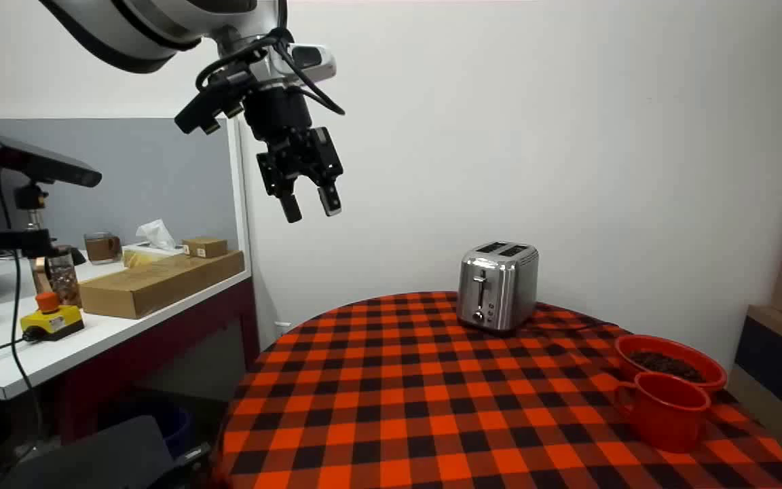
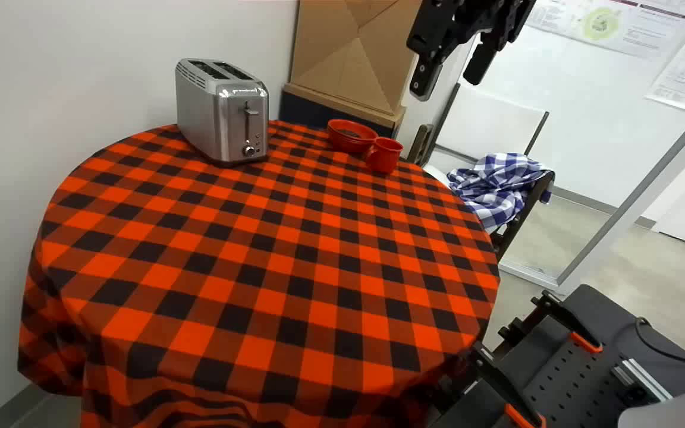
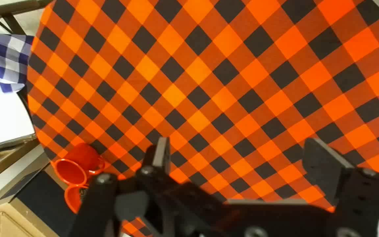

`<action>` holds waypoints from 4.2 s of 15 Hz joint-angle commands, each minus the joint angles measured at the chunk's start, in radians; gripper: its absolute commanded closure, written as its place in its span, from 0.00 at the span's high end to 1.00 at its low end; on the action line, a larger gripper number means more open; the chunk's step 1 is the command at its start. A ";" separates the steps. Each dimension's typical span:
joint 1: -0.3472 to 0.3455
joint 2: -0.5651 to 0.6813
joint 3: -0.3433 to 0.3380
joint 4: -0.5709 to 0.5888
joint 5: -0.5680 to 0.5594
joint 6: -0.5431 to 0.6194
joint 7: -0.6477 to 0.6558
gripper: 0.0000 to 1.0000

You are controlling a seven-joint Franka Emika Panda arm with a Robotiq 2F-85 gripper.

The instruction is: Switch on the toaster

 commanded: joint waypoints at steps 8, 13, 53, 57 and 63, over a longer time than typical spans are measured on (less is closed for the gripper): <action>-0.026 0.225 -0.109 0.208 -0.118 -0.008 -0.103 1.00; -0.017 0.467 -0.132 0.449 -0.152 0.002 -0.090 1.00; 0.147 1.427 -0.344 1.593 -0.112 -0.176 -0.160 0.33; 0.191 1.553 -0.382 1.743 -0.139 -0.159 -0.148 0.04; 0.220 1.693 -0.443 1.888 -0.155 -0.153 -0.139 0.03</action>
